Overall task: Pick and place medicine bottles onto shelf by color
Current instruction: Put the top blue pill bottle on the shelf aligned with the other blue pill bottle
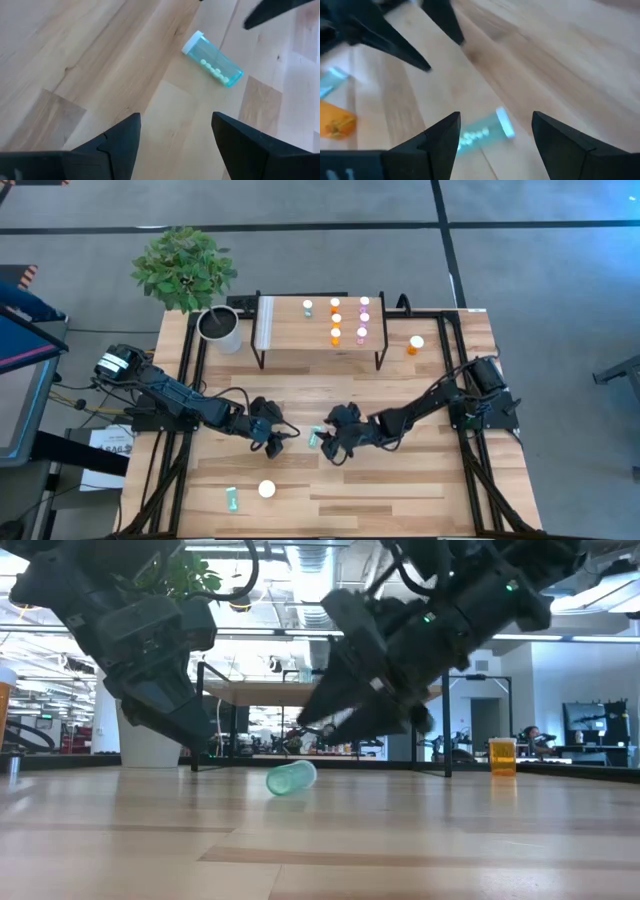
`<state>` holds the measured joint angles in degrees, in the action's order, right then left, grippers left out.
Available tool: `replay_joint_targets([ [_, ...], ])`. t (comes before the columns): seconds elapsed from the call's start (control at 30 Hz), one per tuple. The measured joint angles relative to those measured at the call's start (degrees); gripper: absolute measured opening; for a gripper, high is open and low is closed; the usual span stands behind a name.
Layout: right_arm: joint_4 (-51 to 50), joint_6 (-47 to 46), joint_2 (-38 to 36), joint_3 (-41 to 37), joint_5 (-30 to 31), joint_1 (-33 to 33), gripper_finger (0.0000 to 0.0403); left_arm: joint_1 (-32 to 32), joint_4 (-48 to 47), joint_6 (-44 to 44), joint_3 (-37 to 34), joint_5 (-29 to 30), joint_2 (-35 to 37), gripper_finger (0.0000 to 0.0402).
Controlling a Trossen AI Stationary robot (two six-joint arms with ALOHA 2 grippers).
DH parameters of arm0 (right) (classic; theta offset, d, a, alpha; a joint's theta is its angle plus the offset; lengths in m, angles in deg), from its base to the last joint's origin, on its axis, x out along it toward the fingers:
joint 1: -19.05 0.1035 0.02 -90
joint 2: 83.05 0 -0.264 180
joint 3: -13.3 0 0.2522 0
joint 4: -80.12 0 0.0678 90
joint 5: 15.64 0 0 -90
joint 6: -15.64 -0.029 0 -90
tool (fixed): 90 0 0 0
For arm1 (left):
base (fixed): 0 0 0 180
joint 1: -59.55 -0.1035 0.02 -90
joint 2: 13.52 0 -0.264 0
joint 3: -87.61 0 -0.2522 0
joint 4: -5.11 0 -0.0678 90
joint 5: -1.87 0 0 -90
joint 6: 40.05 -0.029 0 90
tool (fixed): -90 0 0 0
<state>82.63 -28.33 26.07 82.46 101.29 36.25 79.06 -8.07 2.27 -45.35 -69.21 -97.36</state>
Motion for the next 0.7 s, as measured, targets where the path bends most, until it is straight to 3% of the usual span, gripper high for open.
replay_joint_targets([
  [0.13, -6.6, -7.7, 0.0, 0.9, 0.2, 1.3, 0.0270, 0.0, 0.0, -1.6, 0.0, 1.8, 0.0, 0.0232],
  [0.37, -31.0, -13.1, 0.0, 12.2, 1.0, 3.7, 0.0270, 0.0, 0.5, -4.3, 0.0, 1.9, 0.0, 0.0232],
  [0.53, -32.1, -16.4, 0.0, 14.0, 1.6, 4.6, 0.0269, 0.0, 1.1, -4.9, 0.0, 1.6, -0.9, 0.0232],
  [0.7, -33.3, -20.0, 2.3, 14.0, 1.5, 5.3, 0.0269, 0.0, 11.5, -7.2, 0.2, -2.9, -7.5, 0.0232],
])
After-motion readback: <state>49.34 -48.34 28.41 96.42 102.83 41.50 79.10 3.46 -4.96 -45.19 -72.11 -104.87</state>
